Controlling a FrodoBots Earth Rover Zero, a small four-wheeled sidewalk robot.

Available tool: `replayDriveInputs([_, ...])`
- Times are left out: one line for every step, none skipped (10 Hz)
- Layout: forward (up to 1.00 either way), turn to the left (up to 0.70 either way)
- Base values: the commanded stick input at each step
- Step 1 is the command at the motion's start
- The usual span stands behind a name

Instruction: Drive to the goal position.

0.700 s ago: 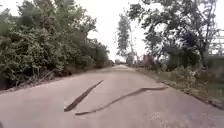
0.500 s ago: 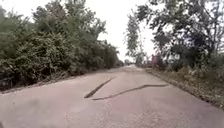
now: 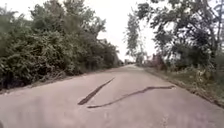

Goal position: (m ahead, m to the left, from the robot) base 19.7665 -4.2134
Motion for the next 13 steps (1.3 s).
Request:
replayDriveInputs([0.7,0.0])
replayDriveInputs([0.7,0.0])
replayDriveInputs([0.7,-0.11])
replayDriveInputs([0.7,-0.35])
replayDriveInputs([0.7,-0.32])
replayDriveInputs([0.7,0.0])
replayDriveInputs([0.7,0.0])
replayDriveInputs([0.7,0.0])
replayDriveInputs([0.7,0.0])
replayDriveInputs([0.7,0.0])
replayDriveInputs([0.7,0.0])
replayDriveInputs([0.7,0.0])
replayDriveInputs([0.7,-0.32])
